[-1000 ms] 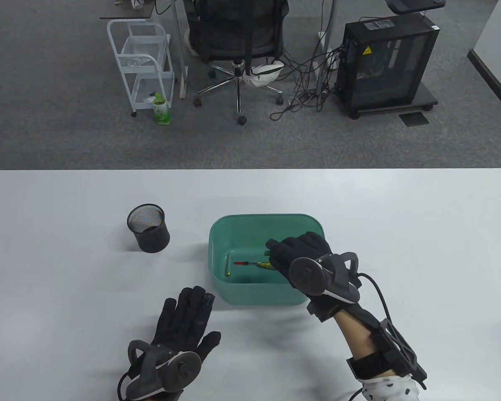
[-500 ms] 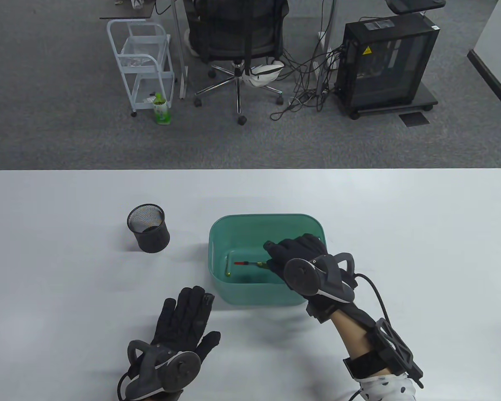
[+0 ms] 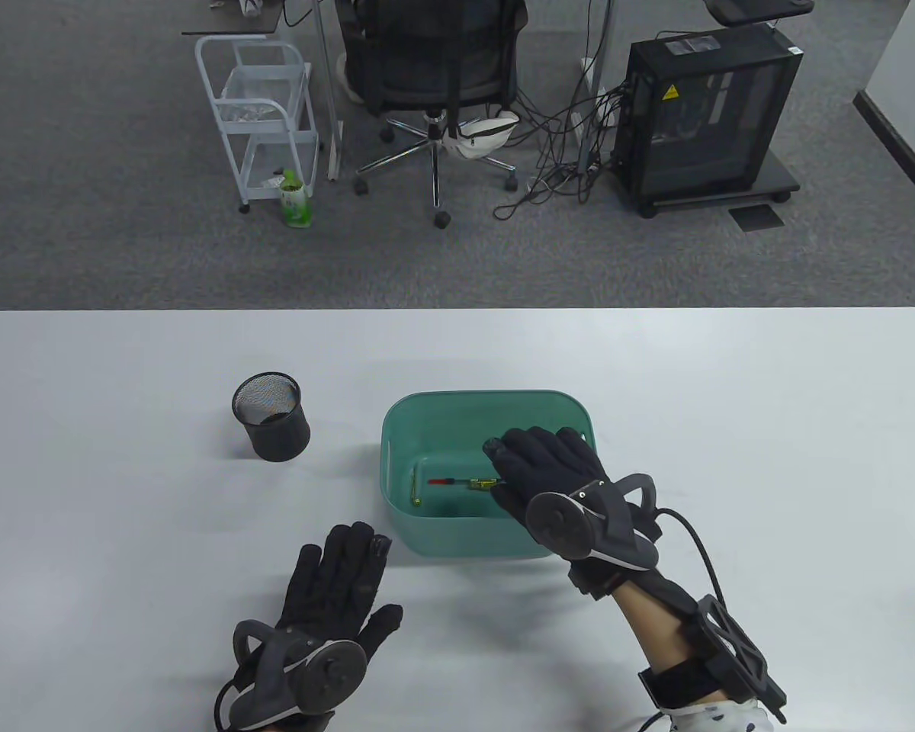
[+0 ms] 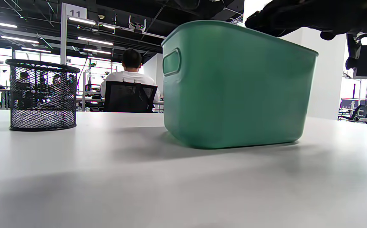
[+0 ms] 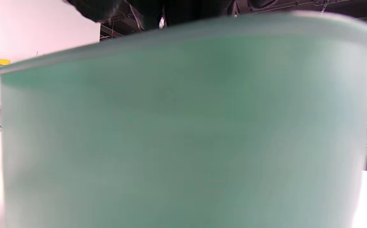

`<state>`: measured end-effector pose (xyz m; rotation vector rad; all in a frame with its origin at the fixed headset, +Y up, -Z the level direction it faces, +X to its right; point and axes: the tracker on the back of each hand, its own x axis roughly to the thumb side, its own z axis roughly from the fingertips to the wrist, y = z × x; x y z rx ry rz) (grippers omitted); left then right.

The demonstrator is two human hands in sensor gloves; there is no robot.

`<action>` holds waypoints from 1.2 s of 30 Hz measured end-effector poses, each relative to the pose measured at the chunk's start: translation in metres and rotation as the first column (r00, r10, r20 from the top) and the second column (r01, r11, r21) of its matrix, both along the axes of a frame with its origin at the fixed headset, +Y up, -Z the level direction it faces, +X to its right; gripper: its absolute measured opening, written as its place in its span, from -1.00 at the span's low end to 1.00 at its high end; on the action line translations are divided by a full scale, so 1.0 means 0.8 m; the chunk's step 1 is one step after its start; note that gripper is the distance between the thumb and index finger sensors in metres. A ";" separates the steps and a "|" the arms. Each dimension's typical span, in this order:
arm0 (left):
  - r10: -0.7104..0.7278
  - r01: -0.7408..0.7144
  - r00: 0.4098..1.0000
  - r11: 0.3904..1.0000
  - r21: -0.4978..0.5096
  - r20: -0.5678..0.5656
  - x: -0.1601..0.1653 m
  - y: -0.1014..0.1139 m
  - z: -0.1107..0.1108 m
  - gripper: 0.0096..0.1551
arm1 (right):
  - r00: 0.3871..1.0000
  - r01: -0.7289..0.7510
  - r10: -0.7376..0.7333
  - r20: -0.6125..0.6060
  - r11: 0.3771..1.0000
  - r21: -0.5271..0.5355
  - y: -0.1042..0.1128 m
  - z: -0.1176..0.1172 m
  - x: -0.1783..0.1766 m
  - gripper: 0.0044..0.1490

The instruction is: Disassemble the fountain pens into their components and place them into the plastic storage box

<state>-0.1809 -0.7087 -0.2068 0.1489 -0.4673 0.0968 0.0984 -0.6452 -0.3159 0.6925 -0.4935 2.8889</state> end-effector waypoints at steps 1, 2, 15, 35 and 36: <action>0.000 0.000 1.000 1.000 0.000 0.000 0.000 0.000 0.000 -0.09 | 1.000 -0.001 0.001 0.000 1.000 0.002 0.000 0.002 0.001 -0.24; 0.000 0.000 1.000 1.000 -0.001 0.000 0.000 0.000 0.000 -0.08 | 1.000 -0.003 0.003 -0.001 1.000 0.004 -0.001 0.006 0.003 -0.23; -0.004 0.004 1.000 1.000 0.002 0.006 0.001 0.000 -0.001 -0.08 | 0.999 0.009 -0.009 0.036 1.000 -0.010 -0.017 0.068 0.048 -0.07; 0.003 -0.003 1.000 0.999 -0.034 0.009 0.001 -0.004 -0.005 -0.08 | 0.990 0.025 -0.008 0.138 0.993 -0.119 -0.083 0.117 0.095 -0.05; 0.003 -0.003 1.000 0.999 -0.035 0.008 0.001 -0.004 -0.005 -0.08 | 0.990 0.026 -0.009 0.140 0.992 -0.121 -0.084 0.117 0.095 -0.05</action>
